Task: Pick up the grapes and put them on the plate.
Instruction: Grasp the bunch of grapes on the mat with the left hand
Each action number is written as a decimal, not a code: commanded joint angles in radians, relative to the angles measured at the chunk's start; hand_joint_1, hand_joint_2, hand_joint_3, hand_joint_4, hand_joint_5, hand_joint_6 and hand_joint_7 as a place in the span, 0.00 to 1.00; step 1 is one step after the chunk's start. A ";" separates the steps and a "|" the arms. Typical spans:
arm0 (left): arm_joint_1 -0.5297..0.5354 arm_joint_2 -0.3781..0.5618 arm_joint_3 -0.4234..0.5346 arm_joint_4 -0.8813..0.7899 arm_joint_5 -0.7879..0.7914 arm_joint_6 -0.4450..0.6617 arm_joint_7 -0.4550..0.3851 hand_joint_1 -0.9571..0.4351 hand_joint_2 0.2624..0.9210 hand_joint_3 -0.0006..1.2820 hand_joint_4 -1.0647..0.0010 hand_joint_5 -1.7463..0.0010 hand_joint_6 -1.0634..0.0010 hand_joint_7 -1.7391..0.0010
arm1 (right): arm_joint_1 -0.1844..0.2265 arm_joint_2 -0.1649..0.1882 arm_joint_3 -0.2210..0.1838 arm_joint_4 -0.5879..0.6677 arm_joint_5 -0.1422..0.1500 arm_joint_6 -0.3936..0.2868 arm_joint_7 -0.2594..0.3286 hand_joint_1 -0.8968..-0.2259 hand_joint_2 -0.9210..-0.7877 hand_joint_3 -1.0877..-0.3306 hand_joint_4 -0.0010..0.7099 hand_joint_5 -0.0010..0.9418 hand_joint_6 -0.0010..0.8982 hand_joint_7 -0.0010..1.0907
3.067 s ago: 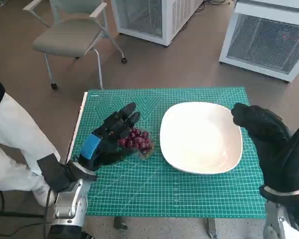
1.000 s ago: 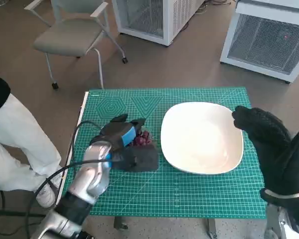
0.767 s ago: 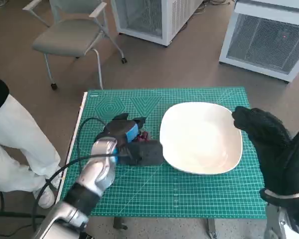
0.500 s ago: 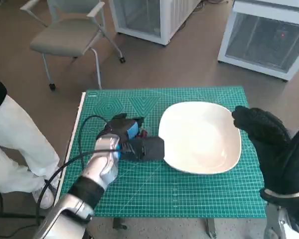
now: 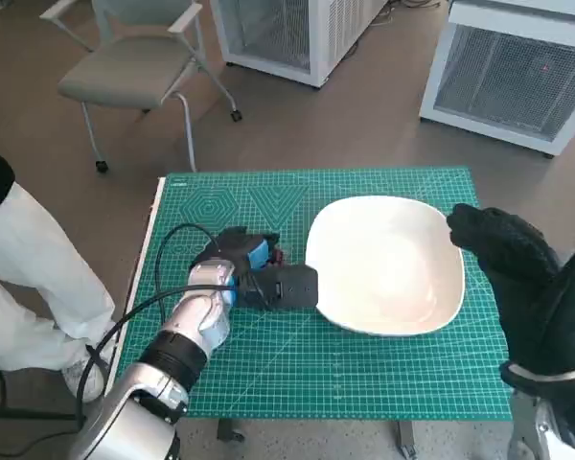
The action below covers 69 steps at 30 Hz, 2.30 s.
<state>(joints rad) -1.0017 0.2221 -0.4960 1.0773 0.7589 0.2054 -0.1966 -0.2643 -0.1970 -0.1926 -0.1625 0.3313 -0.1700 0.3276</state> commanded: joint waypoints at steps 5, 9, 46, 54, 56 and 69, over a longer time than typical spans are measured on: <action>-0.027 0.000 0.002 0.028 -0.040 -0.021 0.000 0.62 0.80 0.01 0.85 1.00 0.68 0.99 | 0.012 -0.009 -0.003 0.014 0.006 0.009 0.006 0.55 0.00 0.66 0.36 0.54 0.15 0.85; -0.032 -0.001 0.004 0.044 -0.050 -0.025 0.009 0.63 0.81 0.01 0.85 1.00 0.67 0.99 | 0.012 -0.008 -0.002 0.012 0.006 0.010 0.005 0.55 0.00 0.66 0.36 0.54 0.15 0.85; -0.035 0.014 0.008 0.109 -0.105 -0.094 0.119 0.96 0.56 0.70 0.65 0.00 0.63 0.99 | 0.006 -0.008 0.001 0.020 0.001 0.003 0.004 0.55 0.00 0.66 0.35 0.55 0.15 0.85; -0.034 0.020 0.005 0.102 -0.107 -0.096 0.119 0.97 0.54 0.71 0.64 0.00 0.63 0.99 | 0.004 -0.008 0.002 0.018 0.000 0.006 0.002 0.54 0.00 0.66 0.36 0.55 0.15 0.85; -0.035 0.020 0.004 0.102 -0.106 -0.094 0.119 0.97 0.54 0.72 0.64 0.00 0.63 0.99 | 0.004 -0.008 0.002 0.018 0.000 0.006 0.001 0.54 0.00 0.66 0.36 0.55 0.15 0.85; -0.045 0.028 0.001 0.082 -0.101 -0.091 0.113 0.92 0.55 0.63 0.55 0.08 0.40 0.80 | -0.001 -0.011 -0.002 0.020 0.002 0.009 0.001 0.54 0.00 0.66 0.36 0.55 0.15 0.85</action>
<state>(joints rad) -1.0273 0.2357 -0.4933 1.1795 0.6576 0.1167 -0.0763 -0.2681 -0.1987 -0.1932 -0.1561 0.3314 -0.1724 0.3275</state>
